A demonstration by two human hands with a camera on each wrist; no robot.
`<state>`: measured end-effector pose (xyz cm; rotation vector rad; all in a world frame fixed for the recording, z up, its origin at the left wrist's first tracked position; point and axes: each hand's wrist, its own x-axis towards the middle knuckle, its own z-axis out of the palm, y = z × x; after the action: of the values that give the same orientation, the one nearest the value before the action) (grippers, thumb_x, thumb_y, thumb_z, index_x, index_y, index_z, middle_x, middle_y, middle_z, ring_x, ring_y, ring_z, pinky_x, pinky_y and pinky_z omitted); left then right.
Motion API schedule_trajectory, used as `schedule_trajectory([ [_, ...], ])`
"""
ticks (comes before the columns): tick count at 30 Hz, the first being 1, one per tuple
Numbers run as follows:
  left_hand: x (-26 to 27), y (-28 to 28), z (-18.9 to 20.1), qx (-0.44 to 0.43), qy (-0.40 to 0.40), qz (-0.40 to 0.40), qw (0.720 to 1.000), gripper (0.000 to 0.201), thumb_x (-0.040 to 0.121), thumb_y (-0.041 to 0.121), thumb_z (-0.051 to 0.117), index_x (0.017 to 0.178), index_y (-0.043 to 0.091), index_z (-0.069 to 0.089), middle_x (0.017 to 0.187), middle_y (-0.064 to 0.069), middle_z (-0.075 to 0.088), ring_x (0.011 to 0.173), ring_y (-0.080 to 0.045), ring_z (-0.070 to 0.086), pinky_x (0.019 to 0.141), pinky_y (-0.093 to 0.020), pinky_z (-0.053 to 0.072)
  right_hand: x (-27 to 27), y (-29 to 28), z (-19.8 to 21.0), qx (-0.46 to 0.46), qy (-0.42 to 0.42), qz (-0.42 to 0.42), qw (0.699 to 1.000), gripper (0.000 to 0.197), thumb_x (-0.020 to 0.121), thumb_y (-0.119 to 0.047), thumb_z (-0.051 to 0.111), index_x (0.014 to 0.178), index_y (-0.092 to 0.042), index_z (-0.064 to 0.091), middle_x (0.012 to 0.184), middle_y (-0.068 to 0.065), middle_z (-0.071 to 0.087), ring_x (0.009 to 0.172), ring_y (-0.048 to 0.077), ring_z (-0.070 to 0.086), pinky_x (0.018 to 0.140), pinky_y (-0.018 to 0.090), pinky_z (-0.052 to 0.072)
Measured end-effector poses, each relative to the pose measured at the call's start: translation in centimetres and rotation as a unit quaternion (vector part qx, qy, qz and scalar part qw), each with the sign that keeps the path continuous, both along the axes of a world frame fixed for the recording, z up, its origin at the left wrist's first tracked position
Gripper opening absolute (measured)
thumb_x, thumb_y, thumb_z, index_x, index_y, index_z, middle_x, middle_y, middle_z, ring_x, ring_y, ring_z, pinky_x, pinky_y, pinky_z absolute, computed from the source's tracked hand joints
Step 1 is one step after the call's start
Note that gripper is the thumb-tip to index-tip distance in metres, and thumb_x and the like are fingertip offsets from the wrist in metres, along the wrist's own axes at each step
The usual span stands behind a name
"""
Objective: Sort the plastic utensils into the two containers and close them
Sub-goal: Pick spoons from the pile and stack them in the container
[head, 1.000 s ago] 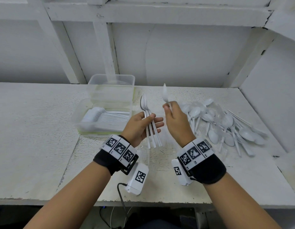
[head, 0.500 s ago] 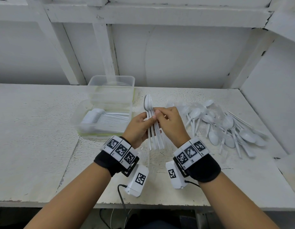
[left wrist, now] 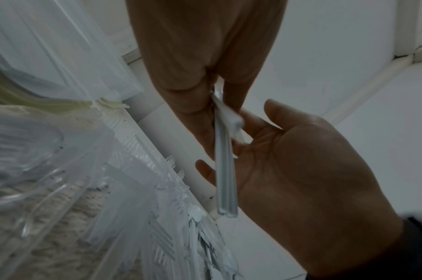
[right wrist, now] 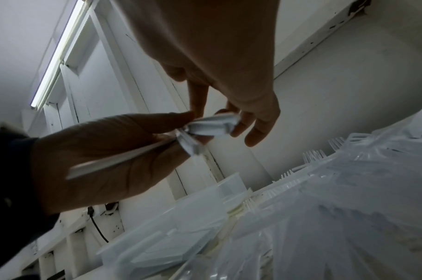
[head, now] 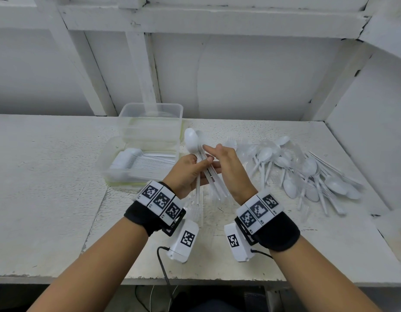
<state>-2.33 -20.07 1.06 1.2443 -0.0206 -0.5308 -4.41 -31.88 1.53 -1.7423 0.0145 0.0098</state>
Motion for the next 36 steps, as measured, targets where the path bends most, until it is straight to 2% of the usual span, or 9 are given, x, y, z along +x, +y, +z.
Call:
schedule_trajectory([
  [4,0.2,0.2,-0.5,-0.008,-0.009,0.026,1.0,0.022,0.097,0.011,0.045,0.105,-0.006,0.057,0.084,-0.008,0.072,0.078,-0.017,0.07,0.075,-0.028,0.057,-0.2,0.0,-1.2,-0.12,-0.045,-0.028,0.991,0.028,0.097,-0.021,0.044,0.124,-0.018,0.051,0.115,-0.001,0.043,0.095,-0.003,0.048,0.079,0.002,0.038],
  [8,0.1,0.2,-0.7,-0.012,0.0,0.069,0.998,0.017,0.097,0.012,0.045,0.093,0.002,0.058,0.081,-0.002,0.073,0.076,-0.011,0.07,0.07,-0.023,0.057,-1.0,0.2,-1.9,-0.162,-0.041,-0.01,0.986,0.032,0.094,-0.025,0.05,0.123,-0.014,0.041,0.118,-0.001,0.037,0.102,0.008,0.048,0.087,0.019,0.04],
  [14,0.5,0.2,-1.0,-0.036,0.016,0.114,0.993,0.014,0.097,0.014,0.046,0.106,0.004,0.05,0.101,-0.006,0.067,0.083,-0.011,0.067,0.078,-0.028,0.053,-1.2,0.5,-1.7,-0.265,0.0,0.038,0.963,0.035,0.097,-0.034,0.044,0.122,-0.01,0.04,0.101,0.004,0.057,0.08,0.015,0.053,0.066,0.028,0.041],
  [17,0.7,0.2,-0.9,-0.042,0.026,0.108,0.993,0.009,0.098,0.015,0.046,0.098,0.006,0.047,0.103,-0.006,0.068,0.081,-0.013,0.068,0.065,-0.029,0.056,-1.3,0.9,-1.5,-0.276,-0.016,0.057,0.959,0.034,0.099,-0.031,0.038,0.127,-0.012,0.044,0.088,0.003,0.06,0.078,0.018,0.056,0.069,0.032,0.043],
  [20,0.7,0.2,-0.9,-0.045,0.035,0.108,0.992,0.011,0.099,0.019,0.044,0.092,0.01,0.046,0.098,-0.006,0.071,0.082,-0.017,0.068,0.068,-0.031,0.055,-1.1,1.1,-1.3,-0.269,-0.028,0.053,0.961,0.031,0.1,-0.025,0.035,0.127,-0.014,0.047,0.087,0.006,0.064,0.078,0.023,0.06,0.071,0.035,0.047],
  [26,0.4,-0.1,-0.3,-0.07,0.092,0.147,0.982,0.044,0.099,0.046,0.028,0.098,0.01,0.053,0.088,-0.007,0.068,0.072,-0.018,0.066,0.065,-0.033,0.053,-1.0,1.4,-1.5,-0.218,-0.029,0.028,0.975,0.03,0.101,-0.019,0.035,0.127,-0.012,0.049,0.097,0.001,0.064,0.074,0.011,0.053,0.057,0.01,0.038],
  [31,0.4,-0.1,-0.6,-0.068,0.085,0.183,0.977,0.029,0.098,0.02,0.031,0.101,0.007,0.057,0.083,-0.006,0.07,0.067,-0.016,0.066,0.061,-0.028,0.052,-0.9,1.7,-1.7,-0.254,-0.052,-0.006,0.966,0.028,0.1,-0.019,0.037,0.122,-0.008,0.05,0.105,0.005,0.062,0.081,0.014,0.054,0.062,0.018,0.04],
  [33,0.3,-0.3,-0.4,-0.05,0.074,0.182,0.979,0.026,0.099,0.018,0.033,0.099,0.009,0.057,0.089,-0.005,0.07,0.067,-0.013,0.066,0.064,-0.029,0.053,-1.0,2.0,-2.0,-0.262,-0.056,-0.008,0.963,0.026,0.1,-0.02,0.038,0.118,-0.007,0.05,0.105,0.01,0.062,0.09,0.022,0.057,0.073,0.03,0.046],
  [36,0.2,-0.5,-0.3,-0.052,0.063,0.178,0.981,0.024,0.099,0.017,0.037,0.092,0.013,0.059,0.096,-0.004,0.069,0.076,-0.014,0.064,0.071,-0.031,0.052,-1.0,2.2,-2.2,-0.26,-0.053,-0.008,0.964,0.025,0.099,-0.02,0.038,0.118,-0.006,0.049,0.102,0.012,0.059,0.089,0.024,0.056,0.071,0.031,0.043],
])
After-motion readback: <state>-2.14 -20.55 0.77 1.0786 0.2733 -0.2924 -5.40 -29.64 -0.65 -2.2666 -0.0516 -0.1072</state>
